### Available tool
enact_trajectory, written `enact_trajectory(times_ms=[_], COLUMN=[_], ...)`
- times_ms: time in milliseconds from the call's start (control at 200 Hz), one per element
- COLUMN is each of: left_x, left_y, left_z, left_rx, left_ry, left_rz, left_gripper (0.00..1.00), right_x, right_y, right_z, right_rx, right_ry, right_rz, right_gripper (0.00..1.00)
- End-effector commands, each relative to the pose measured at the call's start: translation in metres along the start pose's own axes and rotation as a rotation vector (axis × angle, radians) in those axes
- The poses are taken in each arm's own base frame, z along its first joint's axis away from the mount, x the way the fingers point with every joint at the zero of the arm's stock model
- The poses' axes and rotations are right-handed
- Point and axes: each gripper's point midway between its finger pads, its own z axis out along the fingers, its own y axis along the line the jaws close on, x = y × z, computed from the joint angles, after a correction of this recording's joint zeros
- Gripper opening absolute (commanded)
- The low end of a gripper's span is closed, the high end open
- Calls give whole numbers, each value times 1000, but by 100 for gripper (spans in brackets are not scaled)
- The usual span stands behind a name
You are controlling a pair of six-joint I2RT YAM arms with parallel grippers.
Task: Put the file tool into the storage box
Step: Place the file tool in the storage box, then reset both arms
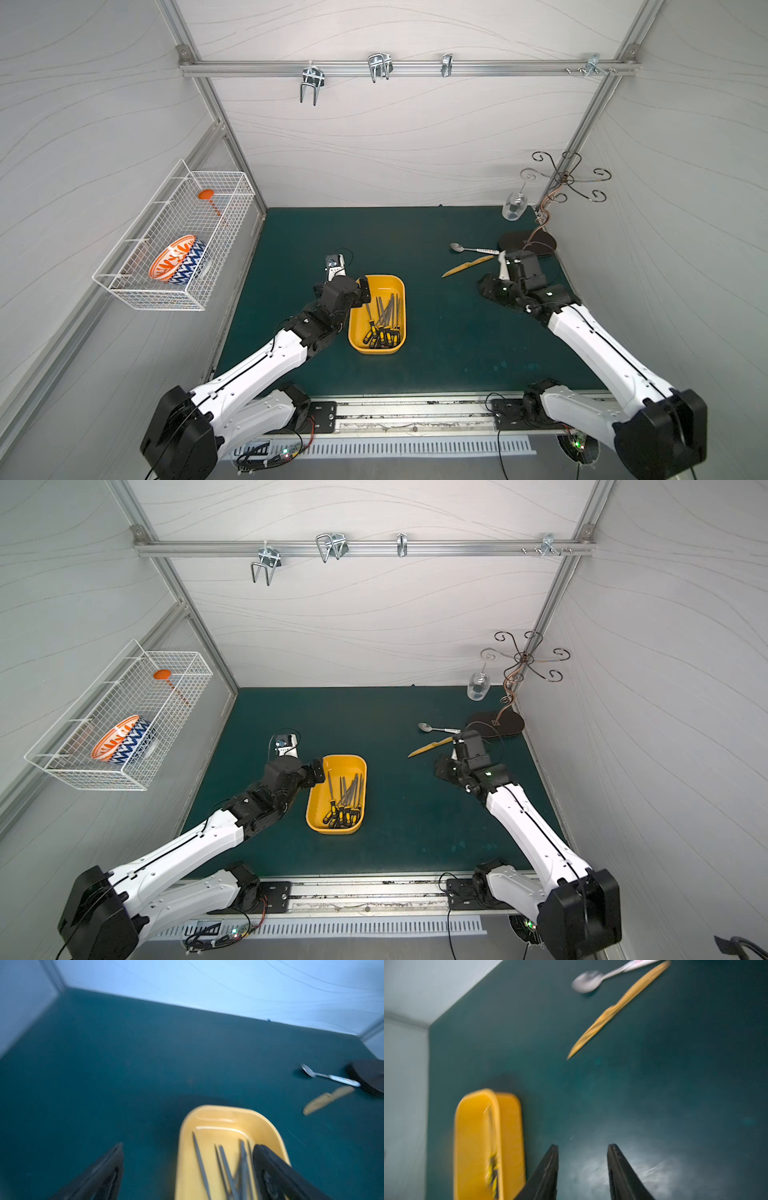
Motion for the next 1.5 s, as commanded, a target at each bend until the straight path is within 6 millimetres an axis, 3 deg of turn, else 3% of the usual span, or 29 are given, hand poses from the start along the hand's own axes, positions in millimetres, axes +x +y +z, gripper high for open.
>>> enact_trajectory(times_ms=[0,65,165,305,405,515,550,570,795,911,996,1081,1306,1496], left_x=[-14,-4,17,32,21,15,15,13,11,11,21,27,28,28], left_y=[59,91,132,150,142,133,131,129,116,113,116,126,126,127], left_z=[13,25,41,63,73,78,79,79,99,102,101,103,121,121], left_rx=[-236,-330,-459,-512,-458,-386,-368,-355,-251,-221,-192,-216,-176,-167], left_ry=[-55,-25,5,-28,-88,-137,-146,-157,-118,-114,-198,-223,-126,-120], left_rz=[131,106,47,32,25,55,54,53,86,101,87,46,36,26], left_gripper=[100,100,100,100,100,100,100,100,100,100,100,100,100,100], right_x=[-32,-47,-56,-58,-56,-64,-66,-67,-72,-55,-52,-51,-51,-51], right_y=[-63,-79,-89,-97,-103,-98,-96,-96,-93,-64,-49,-48,-48,-48], right_z=[-4,-1,16,49,67,71,72,73,89,111,117,121,121,122], right_rx=[270,352,405,425,407,330,284,265,167,29,-35,-49,-54,-55], right_ry=[-230,-360,-450,-432,-445,-491,-499,-508,-533,-468,-430,-413,-405,-404], right_rz=[-2,-73,-220,-279,-271,-256,-249,-240,-283,-434,-493,-498,-494,-495], right_gripper=[50,63,70,72,73,75,95,99,99,99,99,99,99,99])
